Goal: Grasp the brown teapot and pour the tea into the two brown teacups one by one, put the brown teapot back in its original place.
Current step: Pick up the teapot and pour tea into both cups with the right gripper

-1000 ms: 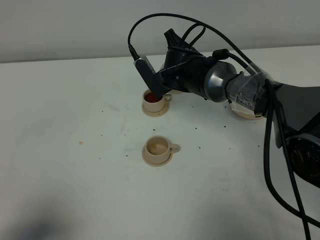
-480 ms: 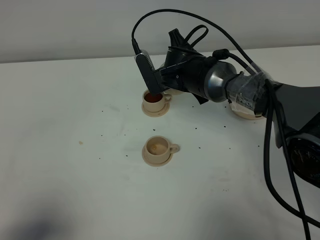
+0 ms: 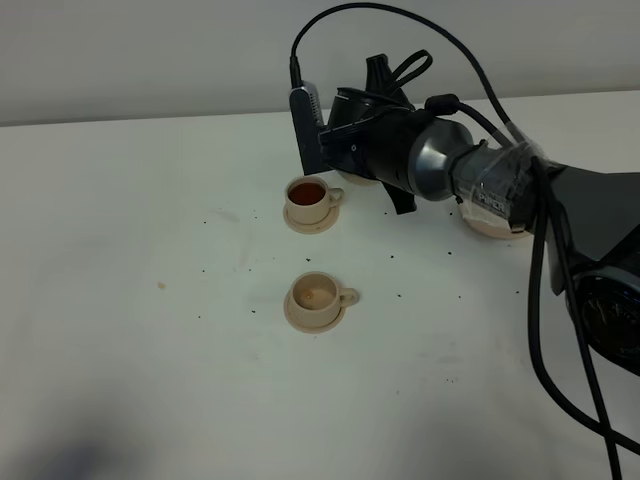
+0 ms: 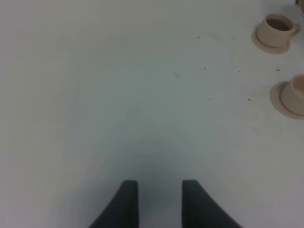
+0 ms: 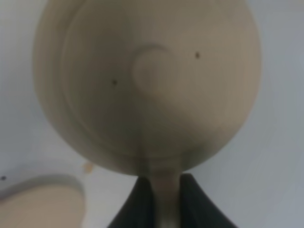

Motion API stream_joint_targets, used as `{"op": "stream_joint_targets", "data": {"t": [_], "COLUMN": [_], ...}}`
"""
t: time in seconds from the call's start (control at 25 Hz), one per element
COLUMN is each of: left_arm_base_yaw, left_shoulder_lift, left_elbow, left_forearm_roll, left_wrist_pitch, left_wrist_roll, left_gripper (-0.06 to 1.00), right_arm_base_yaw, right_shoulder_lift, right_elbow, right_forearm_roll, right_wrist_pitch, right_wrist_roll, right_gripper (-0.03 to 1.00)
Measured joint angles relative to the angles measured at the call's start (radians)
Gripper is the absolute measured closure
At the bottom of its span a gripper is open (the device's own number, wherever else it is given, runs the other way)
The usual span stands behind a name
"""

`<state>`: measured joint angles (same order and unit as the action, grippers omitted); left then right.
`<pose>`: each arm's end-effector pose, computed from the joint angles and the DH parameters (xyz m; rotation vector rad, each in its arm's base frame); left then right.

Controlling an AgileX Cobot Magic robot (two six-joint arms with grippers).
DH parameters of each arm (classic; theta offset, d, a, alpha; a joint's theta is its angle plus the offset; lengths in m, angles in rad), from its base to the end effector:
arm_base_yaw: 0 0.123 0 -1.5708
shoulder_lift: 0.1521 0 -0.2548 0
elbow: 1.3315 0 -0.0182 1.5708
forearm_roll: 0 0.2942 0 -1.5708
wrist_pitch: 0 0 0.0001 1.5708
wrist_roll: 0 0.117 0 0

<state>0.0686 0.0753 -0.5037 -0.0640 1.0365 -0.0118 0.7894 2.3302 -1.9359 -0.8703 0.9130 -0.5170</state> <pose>0.1003 0.0004 0.2832 -0.0847 2.0885 -0.0429 0.4288 0.3316 0.1290 -1.9433 1.6434 -0.9703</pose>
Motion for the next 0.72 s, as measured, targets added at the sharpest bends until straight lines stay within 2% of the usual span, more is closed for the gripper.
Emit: {"op": "stream_joint_targets", "data": {"t": [0.16, 0.32, 0.48, 0.72], "left_arm_base_yaw": [0.000, 0.000, 0.000, 0.000], "left_shoulder_lift": [0.000, 0.000, 0.000, 0.000], "left_elbow": [0.000, 0.000, 0.000, 0.000], "left_forearm_roll": [0.000, 0.000, 0.000, 0.000], "left_wrist_pitch": [0.000, 0.000, 0.000, 0.000], "left_wrist_roll": [0.000, 0.000, 0.000, 0.000], "left_gripper": [0.70, 0.70, 0.70, 0.70], "right_arm_base_yaw": [-0.001, -0.005, -0.027, -0.055], "right_shoulder_lift": [0.000, 0.000, 0.000, 0.000], "right_elbow": [-0.062, -0.115, -0.141, -0.142], "right_forearm_roll": [0.070, 0.206, 0.360, 0.515], "right_wrist_pitch": [0.117, 0.200, 0.225, 0.262], "right_wrist_roll": [0.038, 0.043, 0.043, 0.019], "right_gripper": [0.86, 0.86, 0.86, 0.86]}}
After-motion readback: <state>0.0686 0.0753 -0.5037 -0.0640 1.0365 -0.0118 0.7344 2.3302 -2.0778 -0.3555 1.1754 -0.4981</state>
